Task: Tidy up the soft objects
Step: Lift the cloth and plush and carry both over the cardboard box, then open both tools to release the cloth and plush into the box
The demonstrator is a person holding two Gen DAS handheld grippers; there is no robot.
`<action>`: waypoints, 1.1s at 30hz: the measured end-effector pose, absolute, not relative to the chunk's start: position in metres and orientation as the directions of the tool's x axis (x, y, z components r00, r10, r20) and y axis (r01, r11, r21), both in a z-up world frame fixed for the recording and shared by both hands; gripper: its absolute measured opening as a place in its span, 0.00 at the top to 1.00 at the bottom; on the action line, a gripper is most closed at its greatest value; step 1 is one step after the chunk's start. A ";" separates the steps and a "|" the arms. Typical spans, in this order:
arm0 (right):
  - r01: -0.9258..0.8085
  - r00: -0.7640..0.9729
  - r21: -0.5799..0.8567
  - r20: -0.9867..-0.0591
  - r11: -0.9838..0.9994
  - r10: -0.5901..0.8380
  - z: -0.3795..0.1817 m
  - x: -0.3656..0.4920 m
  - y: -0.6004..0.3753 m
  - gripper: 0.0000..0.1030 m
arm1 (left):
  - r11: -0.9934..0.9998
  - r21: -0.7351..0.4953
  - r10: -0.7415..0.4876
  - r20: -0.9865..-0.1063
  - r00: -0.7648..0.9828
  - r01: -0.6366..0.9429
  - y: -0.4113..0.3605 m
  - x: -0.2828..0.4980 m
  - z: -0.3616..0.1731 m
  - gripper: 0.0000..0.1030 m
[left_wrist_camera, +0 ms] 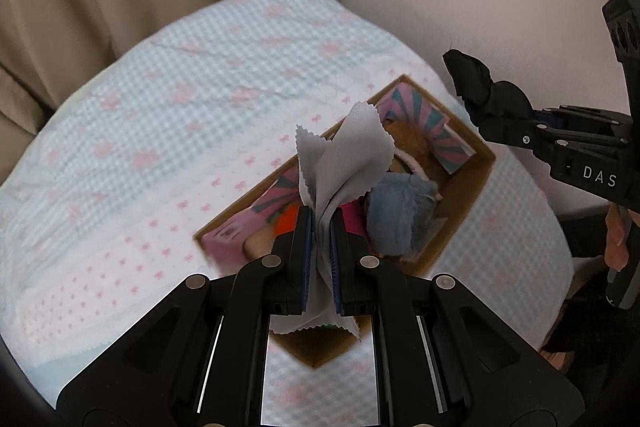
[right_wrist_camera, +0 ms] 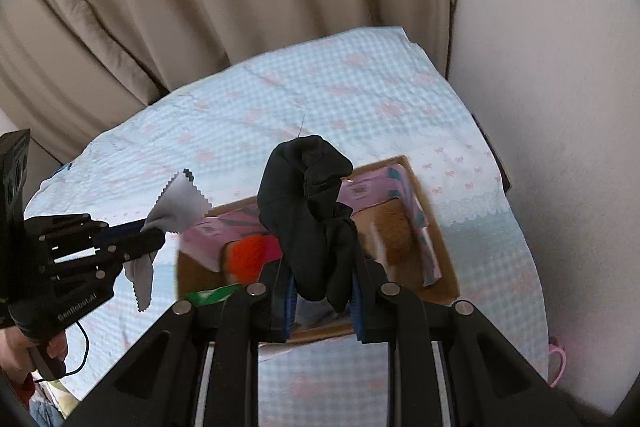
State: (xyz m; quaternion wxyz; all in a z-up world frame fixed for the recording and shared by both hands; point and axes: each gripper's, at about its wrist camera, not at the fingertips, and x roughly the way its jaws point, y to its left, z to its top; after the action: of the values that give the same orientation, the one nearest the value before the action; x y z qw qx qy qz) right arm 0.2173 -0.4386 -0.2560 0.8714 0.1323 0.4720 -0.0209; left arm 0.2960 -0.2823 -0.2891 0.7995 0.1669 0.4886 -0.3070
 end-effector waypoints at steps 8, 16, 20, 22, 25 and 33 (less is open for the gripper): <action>0.168 0.466 0.245 -0.873 0.955 0.142 -0.311 0.250 -0.472 0.81 | 0.792 -0.066 -0.274 -0.927 0.257 0.607 -0.323 0.321 -0.348 0.93; 0.194 0.419 0.264 -0.893 0.945 0.163 -0.339 0.272 -0.483 0.58 | 0.803 -0.029 -0.234 -0.934 0.271 0.596 -0.328 0.334 -0.364 0.08; 0.190 0.425 0.296 -0.884 0.936 0.194 -0.341 0.277 -0.485 0.03 | 0.796 -0.006 -0.221 -0.934 0.280 0.606 -0.326 0.334 -0.367 0.00; 0.196 0.424 0.291 -0.886 0.937 0.186 -0.341 0.276 -0.485 0.03 | 0.801 -0.017 -0.221 -0.938 0.268 0.599 -0.322 0.332 -0.370 0.00; 0.211 0.427 0.291 -0.886 0.933 0.180 -0.339 0.272 -0.486 0.03 | 0.809 -0.025 -0.221 -0.939 0.264 0.587 -0.316 0.330 -0.366 0.00; 0.218 0.437 0.276 -0.885 0.936 0.159 -0.323 0.261 -0.480 0.03 | 0.824 -0.016 -0.225 -0.927 0.300 0.567 -0.298 0.316 -0.336 0.00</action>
State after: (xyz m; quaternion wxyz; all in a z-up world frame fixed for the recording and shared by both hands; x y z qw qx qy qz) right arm 0.2606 -0.4795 -0.3230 0.8289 0.1777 0.5301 -0.0177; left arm 0.3156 -0.2981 -0.3357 0.7902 0.1595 0.5361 -0.2503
